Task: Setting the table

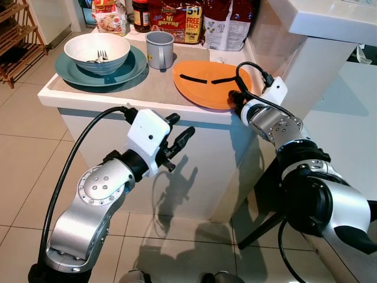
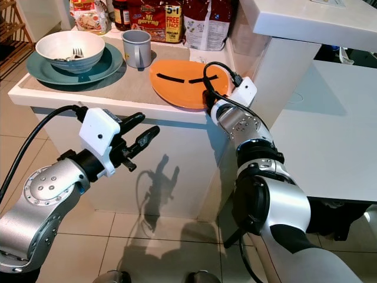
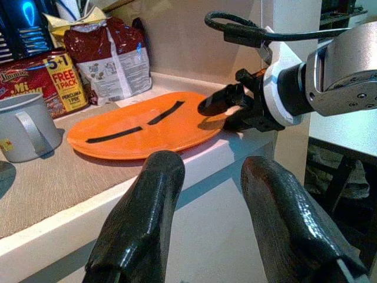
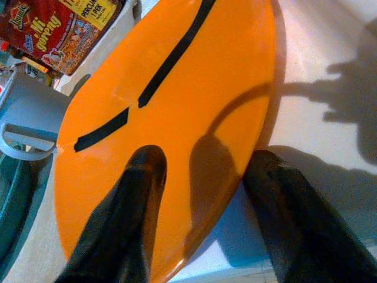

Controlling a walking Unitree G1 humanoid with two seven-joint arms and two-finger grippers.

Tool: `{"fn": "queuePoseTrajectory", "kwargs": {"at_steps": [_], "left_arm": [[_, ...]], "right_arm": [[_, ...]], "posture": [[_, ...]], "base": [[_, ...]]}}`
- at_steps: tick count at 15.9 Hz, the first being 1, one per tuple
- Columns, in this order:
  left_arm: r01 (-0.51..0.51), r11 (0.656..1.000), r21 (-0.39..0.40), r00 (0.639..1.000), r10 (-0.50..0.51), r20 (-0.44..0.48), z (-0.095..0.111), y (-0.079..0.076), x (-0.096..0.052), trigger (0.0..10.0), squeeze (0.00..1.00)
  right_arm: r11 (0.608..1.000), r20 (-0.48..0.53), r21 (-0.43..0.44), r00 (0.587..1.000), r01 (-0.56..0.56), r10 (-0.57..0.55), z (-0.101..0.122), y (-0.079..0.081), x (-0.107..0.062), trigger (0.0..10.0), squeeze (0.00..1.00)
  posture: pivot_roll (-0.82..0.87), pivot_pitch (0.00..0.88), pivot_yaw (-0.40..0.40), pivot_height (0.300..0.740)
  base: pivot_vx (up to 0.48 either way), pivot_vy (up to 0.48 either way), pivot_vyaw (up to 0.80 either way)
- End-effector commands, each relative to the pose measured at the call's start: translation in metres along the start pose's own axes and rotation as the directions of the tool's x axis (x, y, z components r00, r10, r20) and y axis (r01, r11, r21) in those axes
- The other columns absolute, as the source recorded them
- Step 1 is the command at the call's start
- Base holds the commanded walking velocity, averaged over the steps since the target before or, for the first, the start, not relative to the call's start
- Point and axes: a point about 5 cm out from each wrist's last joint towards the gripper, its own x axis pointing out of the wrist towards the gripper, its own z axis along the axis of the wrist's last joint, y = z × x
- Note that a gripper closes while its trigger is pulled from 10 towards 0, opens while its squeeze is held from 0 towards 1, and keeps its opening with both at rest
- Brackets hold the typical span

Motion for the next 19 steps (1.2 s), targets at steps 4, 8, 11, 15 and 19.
{"fn": "queuePoseTrajectory", "kwargs": {"at_steps": [4,8,11,15,19], "left_arm": [[0.019,1.0,0.016,0.999,-0.019,0.028,0.008,-0.002,0.001,10.0,0.0],[0.023,1.0,0.02,0.999,-0.024,0.027,0.008,-0.003,0.001,10.0,0.0],[0.006,1.0,0.025,0.999,-0.007,0.035,0.009,0.0,0.002,10.0,0.0],[-0.008,0.999,0.031,0.999,0.006,0.039,0.01,0.003,0.003,10.0,0.0],[-0.096,0.995,0.016,0.993,0.095,0.065,0.014,0.015,0.003,10.0,0.0]], "right_arm": [[0.998,-0.071,0.004,0.996,0.056,-0.056,-0.017,-0.013,0.002,0.0,0.0],[0.997,-0.072,0.012,0.995,0.07,-0.069,-0.017,-0.02,0.001,0.0,0.0],[0.997,-0.069,0.012,0.994,0.08,-0.079,-0.016,-0.026,0.0,0.0,0.0],[0.998,-0.023,0.021,0.998,0.051,-0.05,-0.012,-0.03,-0.002,0.0,0.0],[0.999,0.022,-0.013,0.998,-0.053,0.053,-0.003,-0.024,-0.006,0.0,0.0]], "posture": [[0.04,0.083,-0.086,0.74],[0.04,0.08,-0.082,0.74],[0.04,0.078,-0.082,0.74],[0.04,0.073,-0.075,0.74],[0.04,0.074,-0.066,0.74]], "base": [[0.0,0.0,0.0],[0.0,0.0,0.0],[0.0,0.0,0.0],[0.0,0.0,0.0],[0.0,0.0,0.0]]}}
